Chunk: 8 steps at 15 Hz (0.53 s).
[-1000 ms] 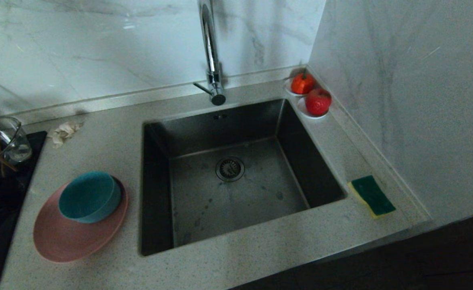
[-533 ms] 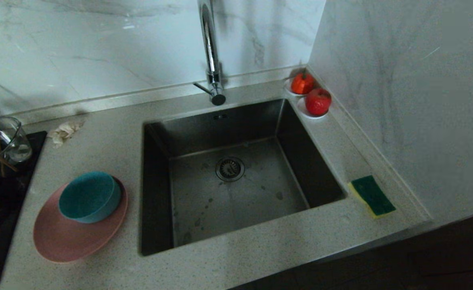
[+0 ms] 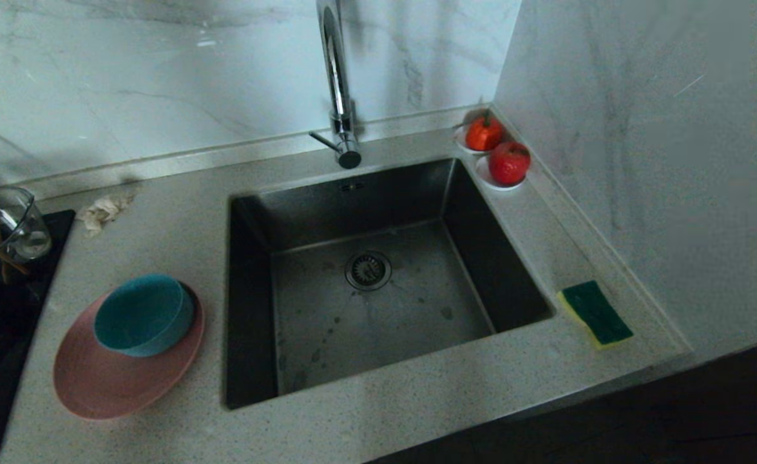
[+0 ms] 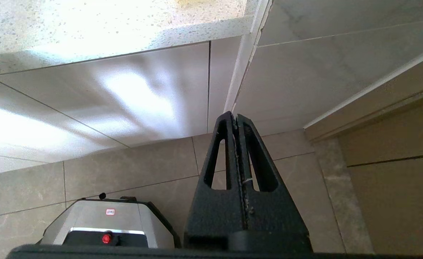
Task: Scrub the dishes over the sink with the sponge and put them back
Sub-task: Place the dish soap on the table
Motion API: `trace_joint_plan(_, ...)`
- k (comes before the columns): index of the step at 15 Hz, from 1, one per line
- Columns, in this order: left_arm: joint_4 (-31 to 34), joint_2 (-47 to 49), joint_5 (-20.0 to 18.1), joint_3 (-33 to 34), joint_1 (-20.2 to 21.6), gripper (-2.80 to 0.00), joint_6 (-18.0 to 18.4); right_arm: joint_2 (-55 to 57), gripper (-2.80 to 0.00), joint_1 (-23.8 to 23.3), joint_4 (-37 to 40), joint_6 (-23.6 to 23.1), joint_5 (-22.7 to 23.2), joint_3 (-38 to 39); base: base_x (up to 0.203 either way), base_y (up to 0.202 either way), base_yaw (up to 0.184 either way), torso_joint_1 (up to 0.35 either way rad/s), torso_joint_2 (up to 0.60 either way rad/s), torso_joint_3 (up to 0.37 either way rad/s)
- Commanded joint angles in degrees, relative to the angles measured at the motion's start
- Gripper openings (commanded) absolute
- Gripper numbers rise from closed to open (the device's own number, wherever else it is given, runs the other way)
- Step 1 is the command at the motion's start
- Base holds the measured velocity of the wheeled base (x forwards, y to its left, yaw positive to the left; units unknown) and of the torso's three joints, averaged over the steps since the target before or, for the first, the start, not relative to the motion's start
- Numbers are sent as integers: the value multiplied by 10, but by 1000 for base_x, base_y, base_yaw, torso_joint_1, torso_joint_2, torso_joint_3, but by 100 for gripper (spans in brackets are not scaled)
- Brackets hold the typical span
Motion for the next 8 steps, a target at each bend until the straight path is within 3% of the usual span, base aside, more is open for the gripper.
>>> trace_joint_plan(1, -46, 95, 23, -15, 6, -280, 4, 0, -280, 0, 1, 0, 0, 0, 0, 0, 0, 0, 0, 0)
trace_joint_plan(8, -164, 211, 33, -31, 134, -280, 10, 0, -280, 0, 1, 0, 0, 1, 0, 0, 0, 0, 0, 0)
